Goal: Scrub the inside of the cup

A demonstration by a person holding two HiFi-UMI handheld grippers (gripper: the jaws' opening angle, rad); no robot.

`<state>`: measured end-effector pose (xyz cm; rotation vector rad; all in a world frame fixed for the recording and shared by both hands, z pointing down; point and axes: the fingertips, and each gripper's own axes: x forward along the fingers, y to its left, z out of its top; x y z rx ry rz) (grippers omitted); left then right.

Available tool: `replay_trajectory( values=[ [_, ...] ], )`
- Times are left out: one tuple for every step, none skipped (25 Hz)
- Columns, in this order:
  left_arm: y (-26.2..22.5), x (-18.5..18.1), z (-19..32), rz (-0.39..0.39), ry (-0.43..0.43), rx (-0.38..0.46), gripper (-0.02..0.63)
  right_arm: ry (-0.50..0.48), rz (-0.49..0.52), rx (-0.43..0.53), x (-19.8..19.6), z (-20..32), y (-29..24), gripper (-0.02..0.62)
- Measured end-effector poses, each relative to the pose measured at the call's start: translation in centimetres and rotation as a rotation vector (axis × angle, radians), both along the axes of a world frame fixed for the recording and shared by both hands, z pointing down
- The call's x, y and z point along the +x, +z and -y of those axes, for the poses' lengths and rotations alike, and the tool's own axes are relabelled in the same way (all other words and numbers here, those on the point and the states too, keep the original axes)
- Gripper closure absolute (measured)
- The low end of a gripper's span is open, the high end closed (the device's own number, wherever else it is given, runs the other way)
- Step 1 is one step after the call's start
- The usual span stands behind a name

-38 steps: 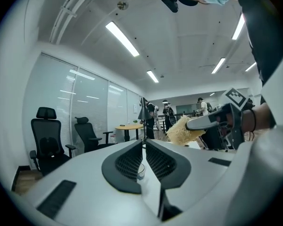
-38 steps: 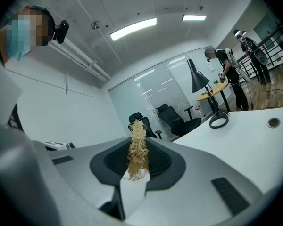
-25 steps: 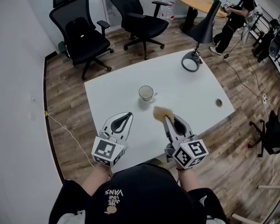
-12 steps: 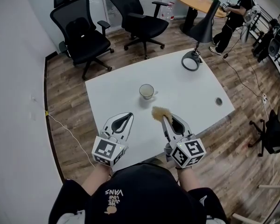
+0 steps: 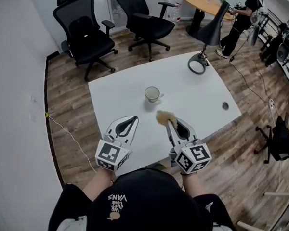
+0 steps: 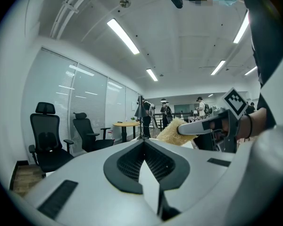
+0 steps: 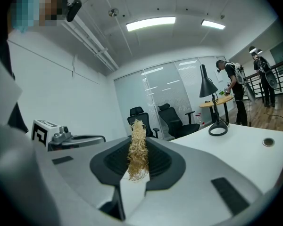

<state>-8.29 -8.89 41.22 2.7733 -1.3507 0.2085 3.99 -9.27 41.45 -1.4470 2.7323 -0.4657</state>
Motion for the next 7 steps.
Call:
replay_trajectory(
  values=[
    [0.09,0.05,-0.13,0.001,-0.001,-0.001,0.595,-0.001,-0.001,0.000,0.04,-0.07,0.04,0.515],
    [0.18,0.10,-0.23,0.000,-0.002,-0.004,0.595,-0.001,-0.001,0.000,0.08,-0.12,0.06,0.515],
    [0.22,0.14,-0.28,-0.002,-0.003,-0.006,0.595,-0.002,-0.001,-0.001,0.12,-0.13,0.06,0.515],
    [0.22,0.18,-0.28,-0.002,-0.003,-0.007,0.595,-0.002,-0.001,-0.001,0.15,-0.10,0.04,0.515],
    [0.19,0.20,-0.24,-0.002,-0.004,-0.008,0.595,-0.003,-0.001,-0.002,0.17,-0.06,0.01,0.515],
    [0.15,0.21,-0.18,-0.002,-0.005,-0.008,0.595,-0.003,-0.001,-0.002,0.19,0.00,-0.02,0.515],
    [0.12,0.21,-0.11,-0.002,-0.007,-0.009,0.595,-0.003,0.000,-0.003,0.21,0.06,-0.04,0.515]
  ],
)
